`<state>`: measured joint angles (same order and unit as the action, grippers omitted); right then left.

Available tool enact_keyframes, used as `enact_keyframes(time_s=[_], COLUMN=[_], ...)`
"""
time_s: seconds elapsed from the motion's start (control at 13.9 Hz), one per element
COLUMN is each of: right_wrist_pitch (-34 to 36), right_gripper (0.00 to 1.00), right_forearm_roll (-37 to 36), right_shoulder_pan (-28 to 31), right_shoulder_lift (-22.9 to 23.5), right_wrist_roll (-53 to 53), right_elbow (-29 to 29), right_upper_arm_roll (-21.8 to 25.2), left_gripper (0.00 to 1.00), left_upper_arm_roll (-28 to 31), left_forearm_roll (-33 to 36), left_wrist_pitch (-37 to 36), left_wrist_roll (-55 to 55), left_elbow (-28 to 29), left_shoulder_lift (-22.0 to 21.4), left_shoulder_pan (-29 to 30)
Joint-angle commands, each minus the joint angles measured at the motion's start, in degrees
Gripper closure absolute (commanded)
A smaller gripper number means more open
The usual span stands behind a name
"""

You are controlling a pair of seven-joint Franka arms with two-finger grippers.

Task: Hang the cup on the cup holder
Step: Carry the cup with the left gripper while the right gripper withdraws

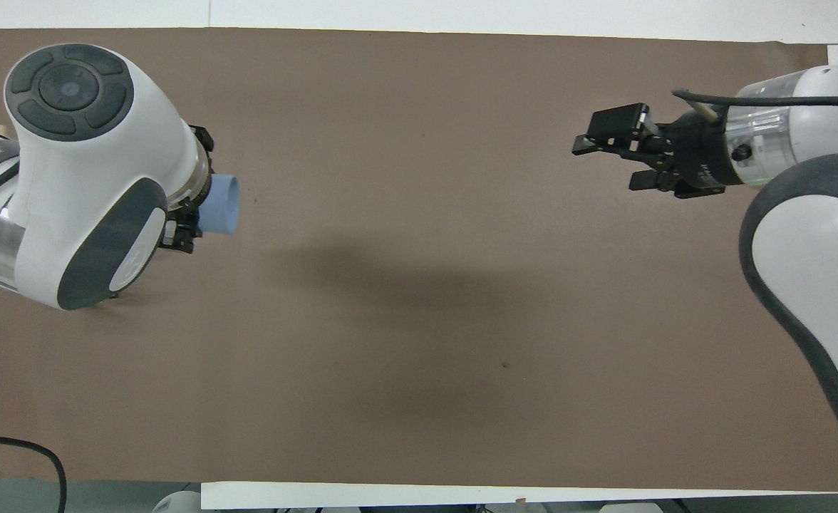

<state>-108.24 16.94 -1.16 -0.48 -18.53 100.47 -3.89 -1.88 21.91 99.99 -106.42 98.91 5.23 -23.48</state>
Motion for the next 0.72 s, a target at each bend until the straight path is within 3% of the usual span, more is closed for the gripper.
enact_keyframes(time_s=[0.0,0.29,0.43,0.65], right_wrist_pitch=[6.8,19.1,25.7,31.5], right_gripper=[0.0,0.0,0.0,0.0], right_forearm_roll=[-10.2,-20.6,-20.7,-21.9], right_shoulder_pan=[2.9,4.9,5.5,7.0], right_shoulder_lift=[-0.5,-0.6,-0.1,0.1], right_wrist_roll=[6.2,9.5,9.9,15.3], right_elbow=[-2.1,-10.0,-14.7,-17.0], right_upper_arm_roll=[-0.6,-0.7,-0.5,-0.1], left_gripper=[0.62,0.62,0.62,0.62], left_upper_arm_roll=[0.0,-0.1,-0.1,-0.1], left_forearm_roll=[13.8,35.0,44.7,50.0], left_wrist_pitch=[-1.5,-2.0,-0.9,3.1], left_wrist_roll=[-0.5,-1.6,-1.6,-1.8], left_elbow=[1.3,1.2,1.3,2.2], left_shoulder_lift=[0.6,5.8,8.9,10.8], left_shoulder_pan=[2.6,5.5,7.5,10.0])
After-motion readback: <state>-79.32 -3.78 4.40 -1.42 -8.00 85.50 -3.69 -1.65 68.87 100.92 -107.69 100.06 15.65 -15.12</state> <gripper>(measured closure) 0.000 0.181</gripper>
